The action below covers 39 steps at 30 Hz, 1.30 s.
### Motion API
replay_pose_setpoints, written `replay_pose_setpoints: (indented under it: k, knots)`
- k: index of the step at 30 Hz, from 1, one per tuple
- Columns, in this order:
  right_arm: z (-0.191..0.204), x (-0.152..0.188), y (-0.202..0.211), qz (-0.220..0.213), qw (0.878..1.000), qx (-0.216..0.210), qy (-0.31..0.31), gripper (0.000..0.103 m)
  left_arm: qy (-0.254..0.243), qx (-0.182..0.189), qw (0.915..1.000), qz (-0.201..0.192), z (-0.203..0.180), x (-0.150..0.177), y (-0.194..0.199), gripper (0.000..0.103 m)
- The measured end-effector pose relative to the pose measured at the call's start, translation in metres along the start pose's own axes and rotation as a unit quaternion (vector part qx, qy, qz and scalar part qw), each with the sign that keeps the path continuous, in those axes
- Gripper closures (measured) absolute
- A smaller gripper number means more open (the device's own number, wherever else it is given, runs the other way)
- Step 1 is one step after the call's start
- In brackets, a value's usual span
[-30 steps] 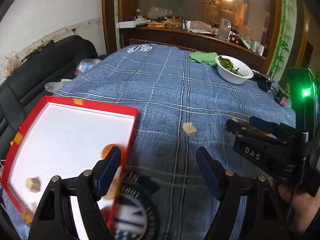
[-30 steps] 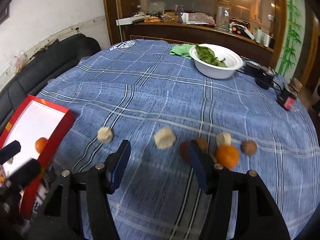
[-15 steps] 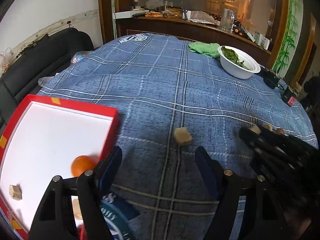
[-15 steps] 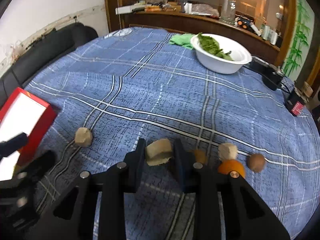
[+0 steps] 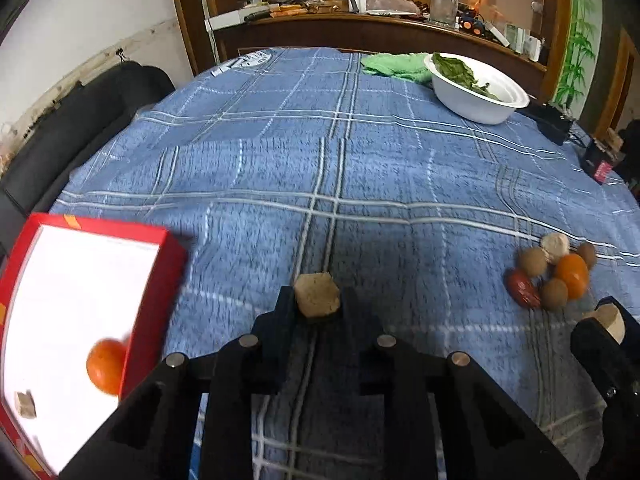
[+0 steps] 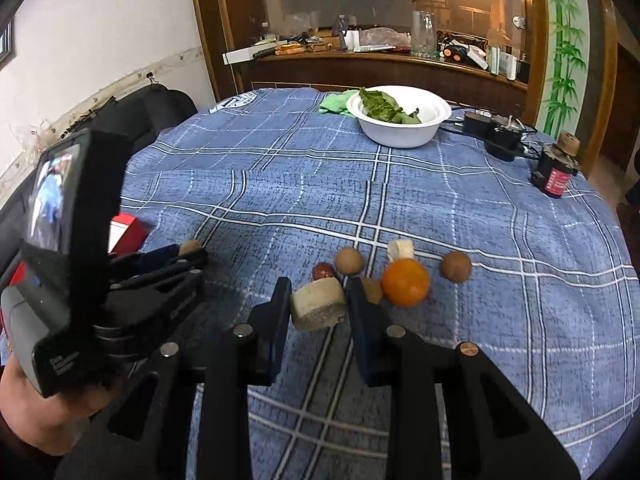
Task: Organize fruits
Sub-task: 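Grasp a beige cube with the right gripper while the left grasps a brown cube, then carry both cubes over the red-rimmed tray and open both grippers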
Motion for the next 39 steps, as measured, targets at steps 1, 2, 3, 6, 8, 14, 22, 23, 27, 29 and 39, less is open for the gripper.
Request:
replay_pose_setpoints:
  k: [1, 2, 3, 6, 8, 14, 22, 23, 27, 29, 39]
  knots:
    - [0.000, 0.002, 0.003, -0.001, 1.000, 0.000, -0.001, 0.073, -0.001, 0.001, 1.0000, -0.001, 0.000, 0.003, 0.003, 0.082]
    - [0.000, 0.004, 0.006, -0.002, 1.000, 0.001, -0.002, 0.073, -0.002, 0.003, 1.0000, -0.004, 0.000, 0.008, 0.009, 0.082]
    - [0.000, 0.006, 0.009, -0.002, 1.000, 0.002, -0.003, 0.073, -0.003, 0.005, 1.0000, -0.006, 0.001, 0.011, 0.013, 0.082]
    - [0.003, 0.011, 0.017, -0.002, 1.000, 0.005, -0.004, 0.073, -0.005, 0.007, 0.9999, -0.011, 0.002, 0.021, 0.027, 0.082]
    - [0.006, 0.016, 0.024, -0.003, 1.000, 0.005, -0.003, 0.073, -0.007, 0.008, 0.9998, -0.015, 0.004, 0.027, 0.038, 0.082]
    - [0.025, 0.030, 0.043, -0.010, 1.000, 0.000, 0.006, 0.073, -0.004, 0.005, 0.9994, -0.035, 0.017, 0.048, 0.070, 0.082]
    - [0.067, 0.041, 0.061, -0.019, 0.999, -0.017, 0.033, 0.073, 0.017, -0.009, 0.9973, -0.071, 0.047, 0.064, 0.110, 0.081]
    - [0.074, 0.042, 0.063, -0.020, 0.999, -0.020, 0.038, 0.073, 0.020, -0.012, 0.9968, -0.076, 0.052, 0.066, 0.114, 0.081]
    - [0.102, 0.045, 0.069, -0.024, 0.998, -0.032, 0.057, 0.073, 0.037, -0.020, 0.9953, -0.087, 0.074, 0.074, 0.125, 0.081]
    - [0.115, 0.046, 0.071, -0.026, 0.997, -0.038, 0.067, 0.073, 0.045, -0.025, 0.9946, -0.090, 0.084, 0.077, 0.128, 0.081]
    - [0.180, 0.055, 0.057, -0.015, 0.992, -0.068, 0.106, 0.073, 0.096, -0.051, 0.9908, -0.081, 0.148, 0.100, 0.125, 0.081]
Point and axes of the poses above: each gripper's, at about its wrist camera, not at the fingertips, and y roughly against the way its jaws point, z to its left, x to its underside, the point moved 3 cm from there along -y, roughly the way its jaws point, and after that the axes turned 13 degrees about -y, right-handed, at the moved point
